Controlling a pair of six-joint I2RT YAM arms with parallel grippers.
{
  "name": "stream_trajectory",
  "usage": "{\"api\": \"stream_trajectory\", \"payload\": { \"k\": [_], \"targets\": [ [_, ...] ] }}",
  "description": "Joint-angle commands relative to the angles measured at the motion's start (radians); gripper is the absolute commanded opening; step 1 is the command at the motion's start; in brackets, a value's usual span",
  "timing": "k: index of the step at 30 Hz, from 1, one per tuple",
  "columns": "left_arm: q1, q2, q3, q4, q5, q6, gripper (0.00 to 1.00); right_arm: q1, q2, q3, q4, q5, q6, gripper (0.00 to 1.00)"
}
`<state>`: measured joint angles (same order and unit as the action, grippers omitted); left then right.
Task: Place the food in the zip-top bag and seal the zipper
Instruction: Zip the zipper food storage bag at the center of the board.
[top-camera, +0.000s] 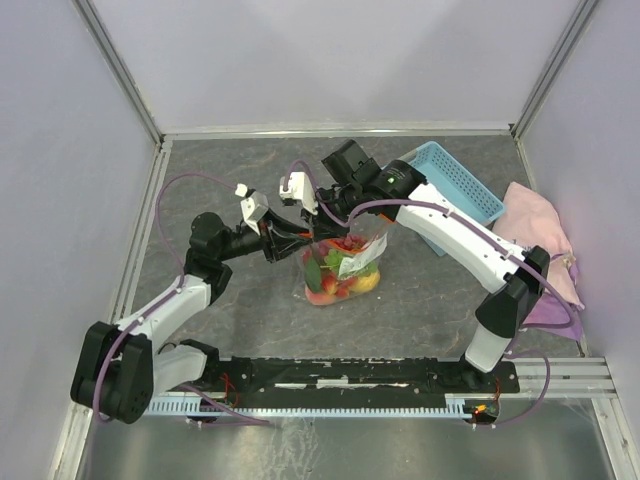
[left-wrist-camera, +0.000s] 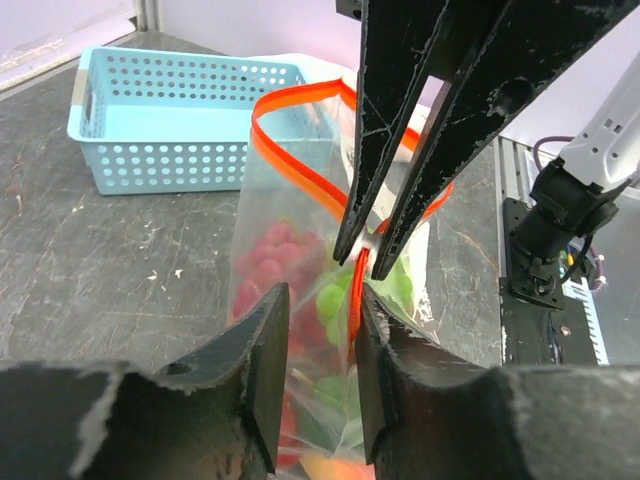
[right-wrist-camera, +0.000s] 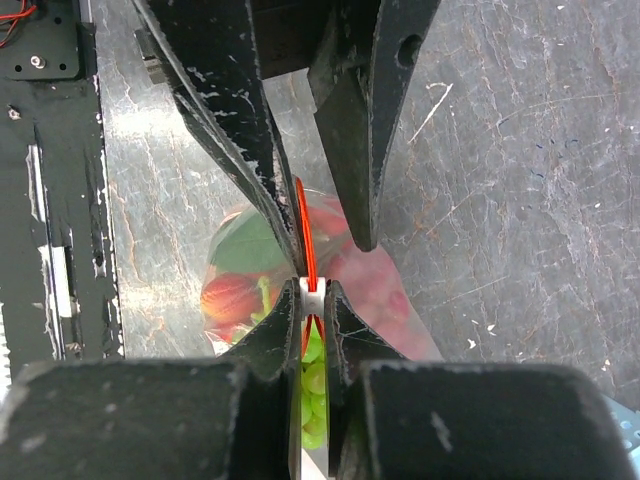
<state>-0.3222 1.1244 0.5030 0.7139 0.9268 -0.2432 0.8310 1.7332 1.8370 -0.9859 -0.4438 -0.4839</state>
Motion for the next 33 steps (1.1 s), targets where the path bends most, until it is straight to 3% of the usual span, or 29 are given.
{"api": "stream_trajectory", "payload": {
  "k": [1, 6, 14, 33],
  "targets": [
    [-0.003, 0.042, 0.064, 0.073, 0.08, 0.014, 0.34, 0.006, -0.012, 0.056, 0.015, -0.039, 0.002, 0.02],
    [-0.006, 0.051, 0.057, 0.09, 0.109, -0.007, 0.03, 0.007, -0.017, 0.048, 0.009, -0.001, -0.002, 0.02],
    [-0.005, -0.023, 0.021, 0.021, -0.024, 0.031, 0.03, -0.01, -0.084, -0.029, 0.014, 0.143, -0.012, 0.02],
    [-0.003, -0.138, 0.03, -0.17, -0.505, 0.027, 0.03, -0.033, -0.203, -0.135, 0.007, 0.258, 0.093, 0.02]
  ]
}}
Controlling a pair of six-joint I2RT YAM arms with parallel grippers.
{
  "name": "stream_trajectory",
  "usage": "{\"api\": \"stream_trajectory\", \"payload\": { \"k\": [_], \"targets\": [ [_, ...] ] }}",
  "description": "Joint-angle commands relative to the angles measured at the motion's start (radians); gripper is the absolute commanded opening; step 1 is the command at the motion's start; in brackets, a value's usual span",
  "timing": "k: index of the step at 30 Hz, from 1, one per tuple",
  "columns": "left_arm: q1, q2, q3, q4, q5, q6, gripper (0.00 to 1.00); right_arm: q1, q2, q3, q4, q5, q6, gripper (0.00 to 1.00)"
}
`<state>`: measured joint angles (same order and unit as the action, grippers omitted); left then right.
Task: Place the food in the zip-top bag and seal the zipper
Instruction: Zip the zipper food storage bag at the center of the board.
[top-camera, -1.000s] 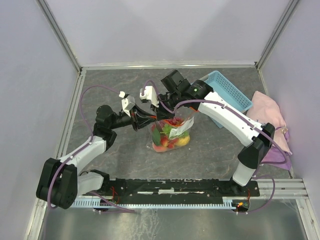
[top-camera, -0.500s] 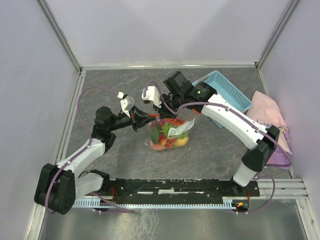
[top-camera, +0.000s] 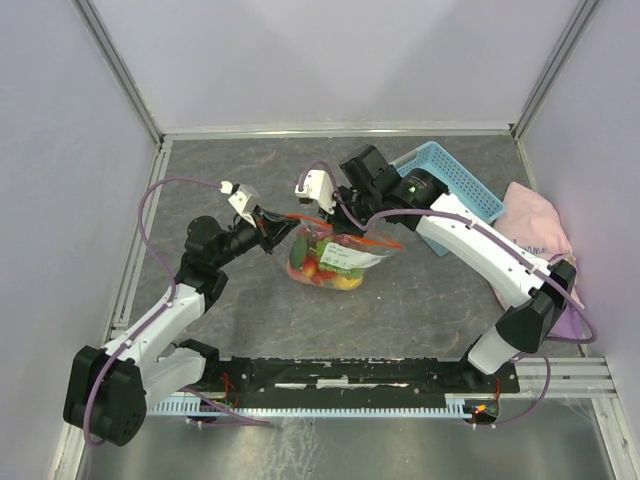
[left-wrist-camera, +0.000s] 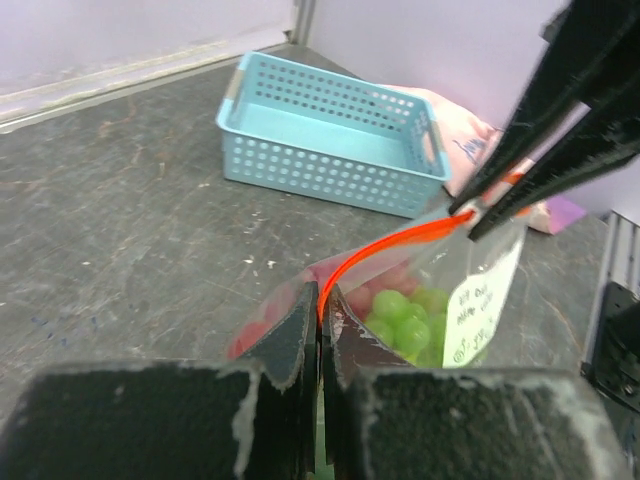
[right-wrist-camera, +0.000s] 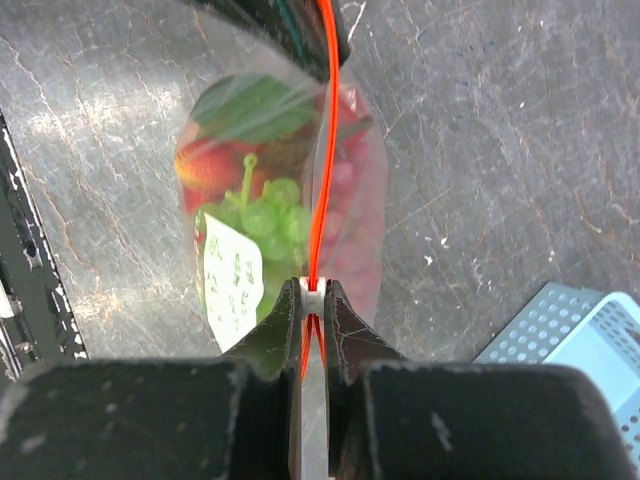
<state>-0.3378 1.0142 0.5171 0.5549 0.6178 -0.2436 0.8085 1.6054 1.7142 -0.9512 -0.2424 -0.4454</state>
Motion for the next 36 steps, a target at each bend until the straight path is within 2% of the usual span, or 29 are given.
{"api": "stream_trajectory", "payload": {
  "k": [1, 17, 27, 31, 36],
  "targets": [
    [0.013, -0.028, 0.019, -0.016, -0.215, 0.022, 0.03, -0.011, -0.082, -0.021, -0.024, 0.061, 0.063, 0.02],
    [0.012, -0.05, 0.063, -0.124, -0.573, -0.046, 0.03, -0.011, -0.178, -0.183, 0.04, 0.134, 0.183, 0.02],
    [0.013, -0.036, 0.136, -0.253, -0.768, -0.065, 0.03, -0.01, -0.252, -0.246, 0.056, 0.176, 0.246, 0.02],
    [0.013, -0.044, 0.191, -0.345, -0.822, -0.035, 0.03, -0.01, -0.277, -0.268, 0.063, 0.107, 0.292, 0.02],
    [0.012, -0.068, 0.228, -0.414, -0.804, -0.027, 0.03, -0.004, -0.282, -0.322, 0.157, -0.069, 0.375, 0.02]
  ]
}}
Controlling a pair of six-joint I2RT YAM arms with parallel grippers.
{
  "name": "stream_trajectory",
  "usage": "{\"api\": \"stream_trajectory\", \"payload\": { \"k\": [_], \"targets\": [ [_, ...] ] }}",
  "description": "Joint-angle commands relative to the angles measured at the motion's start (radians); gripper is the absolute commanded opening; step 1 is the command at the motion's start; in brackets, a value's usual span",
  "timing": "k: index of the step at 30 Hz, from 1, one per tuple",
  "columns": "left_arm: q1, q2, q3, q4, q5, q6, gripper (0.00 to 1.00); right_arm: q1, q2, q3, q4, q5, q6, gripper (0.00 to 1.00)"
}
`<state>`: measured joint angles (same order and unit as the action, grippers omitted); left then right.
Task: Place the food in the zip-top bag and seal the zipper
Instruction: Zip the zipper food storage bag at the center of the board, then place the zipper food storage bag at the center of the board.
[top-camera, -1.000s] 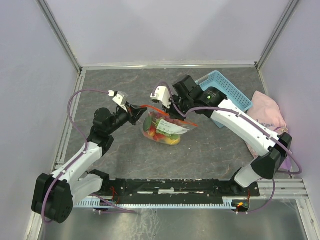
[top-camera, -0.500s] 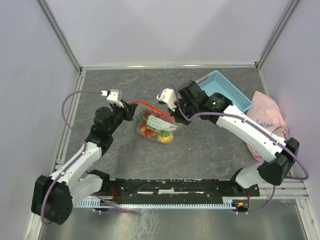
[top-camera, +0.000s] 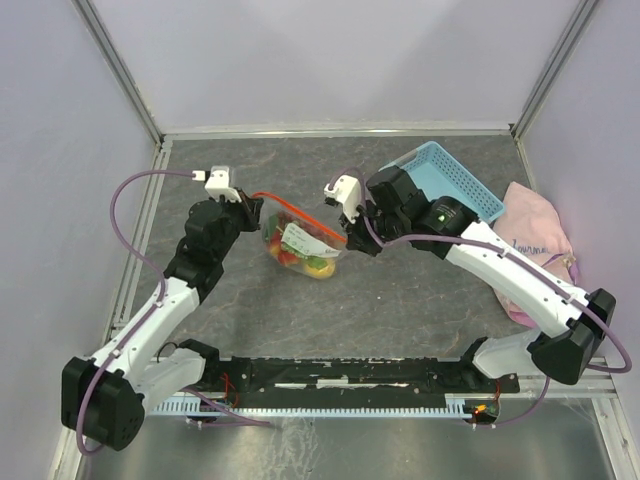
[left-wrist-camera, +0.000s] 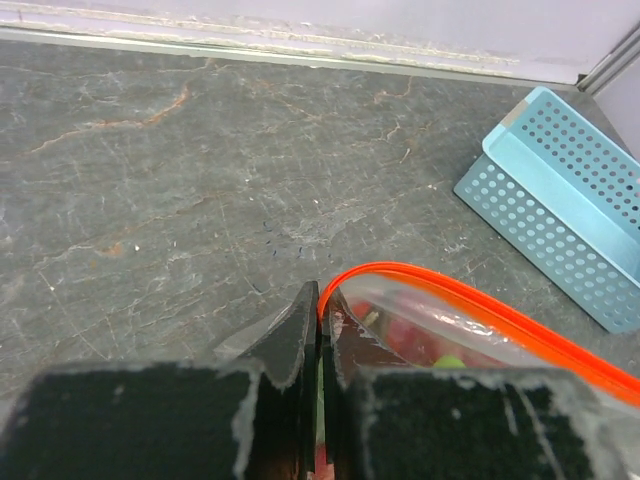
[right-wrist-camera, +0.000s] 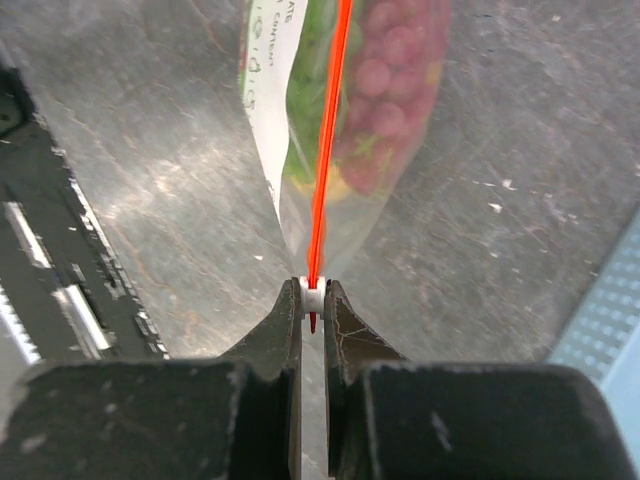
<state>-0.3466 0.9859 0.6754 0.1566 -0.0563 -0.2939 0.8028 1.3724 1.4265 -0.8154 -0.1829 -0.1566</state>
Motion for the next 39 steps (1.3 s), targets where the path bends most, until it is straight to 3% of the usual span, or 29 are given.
{"api": "stream_trajectory", "payload": {
  "k": [1, 6, 16, 21, 29, 34, 39],
  "targets": [
    [0.022, -0.04, 0.079, -0.037, -0.129, 0.029, 0.03, 0.004, -0.048, -0.045, 0.046, -0.161, 0.105, 0.02],
    [0.018, 0.004, 0.153, -0.16, -0.153, 0.037, 0.03, 0.007, -0.065, -0.12, 0.173, -0.233, 0.194, 0.02],
    [0.018, 0.12, 0.204, -0.122, 0.015, 0.001, 0.17, 0.007, -0.091, -0.218, 0.223, 0.113, 0.299, 0.06],
    [-0.007, 0.282, 0.283, -0.111, 0.163, 0.006, 0.18, 0.007, -0.102, -0.268, 0.233, 0.212, 0.37, 0.03],
    [-0.14, 0.579, 0.446, -0.128, 0.165, 0.044, 0.17, 0.007, -0.136, -0.375, 0.222, 0.438, 0.462, 0.03],
    [-0.197, 0.725, 0.537, -0.146, 0.177, 0.05, 0.17, 0.007, -0.122, -0.418, 0.218, 0.475, 0.475, 0.03],
    [-0.224, 0.798, 0.589, -0.144, 0.22, 0.041, 0.23, 0.006, -0.149, -0.488, 0.259, 0.557, 0.5, 0.16]
  ]
}}
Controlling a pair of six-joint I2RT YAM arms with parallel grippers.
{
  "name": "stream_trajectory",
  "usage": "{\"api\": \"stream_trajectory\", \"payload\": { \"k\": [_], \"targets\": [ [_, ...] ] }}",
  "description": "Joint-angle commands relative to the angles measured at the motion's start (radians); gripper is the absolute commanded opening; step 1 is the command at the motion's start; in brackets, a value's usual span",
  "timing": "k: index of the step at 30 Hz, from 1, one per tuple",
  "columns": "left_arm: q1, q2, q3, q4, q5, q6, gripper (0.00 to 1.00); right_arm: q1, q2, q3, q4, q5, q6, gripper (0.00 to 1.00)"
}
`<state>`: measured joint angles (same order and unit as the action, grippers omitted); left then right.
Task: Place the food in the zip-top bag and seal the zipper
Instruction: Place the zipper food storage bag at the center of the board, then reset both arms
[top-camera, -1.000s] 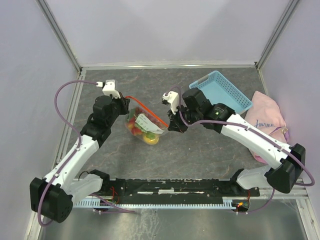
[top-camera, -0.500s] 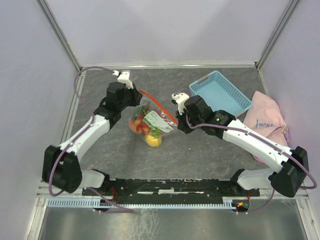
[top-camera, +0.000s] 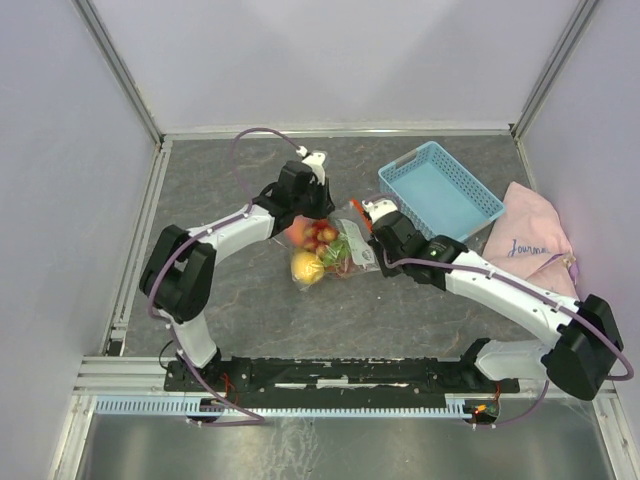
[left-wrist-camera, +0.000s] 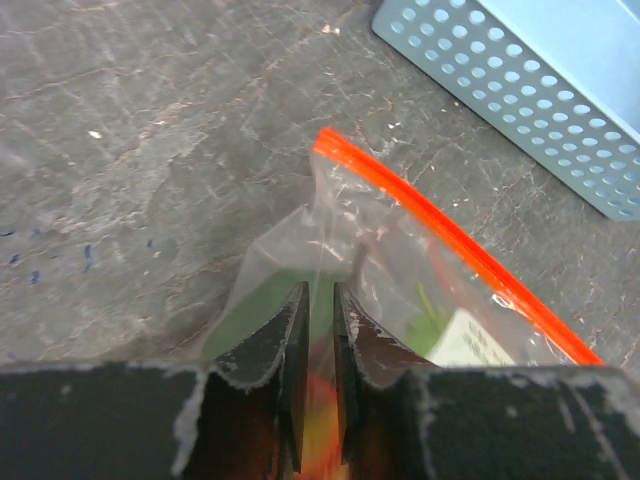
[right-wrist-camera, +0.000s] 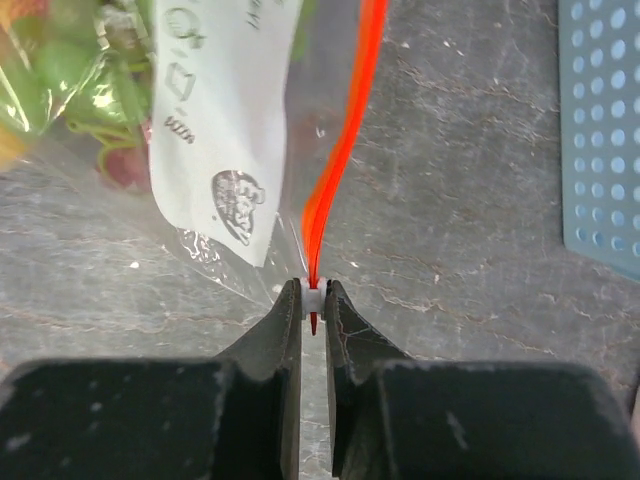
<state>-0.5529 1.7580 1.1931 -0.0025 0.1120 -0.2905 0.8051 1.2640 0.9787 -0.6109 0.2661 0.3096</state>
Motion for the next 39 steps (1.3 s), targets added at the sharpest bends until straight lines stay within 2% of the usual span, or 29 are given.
{"api": "stream_trajectory", "payload": {
  "k": [1, 5, 7, 11, 16, 19, 23, 25, 27, 33, 39],
  "targets": [
    [-0.022, 0.031, 0.079, 0.018, 0.059, 0.031, 0.25, 0.003, -0.05, -0.052, 0.069, 0.125, 0.033, 0.17],
    [-0.023, 0.013, 0.101, 0.03, 0.069, -0.005, 0.33, -0.005, -0.092, -0.066, 0.089, 0.164, 0.016, 0.26],
    [-0.022, -0.01, 0.105, 0.03, 0.05, -0.023, 0.36, -0.011, -0.113, -0.063, 0.089, 0.179, 0.007, 0.38],
    [-0.022, -0.093, 0.086, 0.012, -0.014, -0.059, 0.42, -0.019, -0.164, -0.054, 0.069, 0.223, -0.007, 0.69],
    [-0.012, -0.273, -0.001, -0.027, -0.132, -0.107, 0.5, -0.023, -0.265, -0.054, 0.031, 0.309, -0.028, 0.88],
    [-0.004, -0.419, -0.073, -0.073, -0.258, -0.134, 0.58, -0.023, -0.346, -0.055, 0.01, 0.402, -0.038, 0.99],
    [0.002, -0.629, -0.144, -0.191, -0.377, -0.146, 0.7, -0.023, -0.466, -0.064, -0.007, 0.498, -0.047, 0.99],
    [0.002, -0.719, -0.16, -0.249, -0.423, -0.133, 0.87, -0.023, -0.518, -0.065, -0.018, 0.536, -0.056, 0.99],
    [0.001, -0.8, -0.159, -0.315, -0.466, -0.126, 0.98, -0.023, -0.571, -0.062, -0.032, 0.57, -0.064, 0.99],
    [0.002, -1.025, -0.169, -0.43, -0.509, -0.082, 1.0, -0.023, -0.684, -0.052, -0.073, 0.721, -0.043, 0.99],
    [0.002, -1.19, -0.261, -0.416, -0.579, 0.0, 0.99, -0.023, -0.809, -0.076, -0.047, 0.759, -0.088, 0.99]
  ]
}}
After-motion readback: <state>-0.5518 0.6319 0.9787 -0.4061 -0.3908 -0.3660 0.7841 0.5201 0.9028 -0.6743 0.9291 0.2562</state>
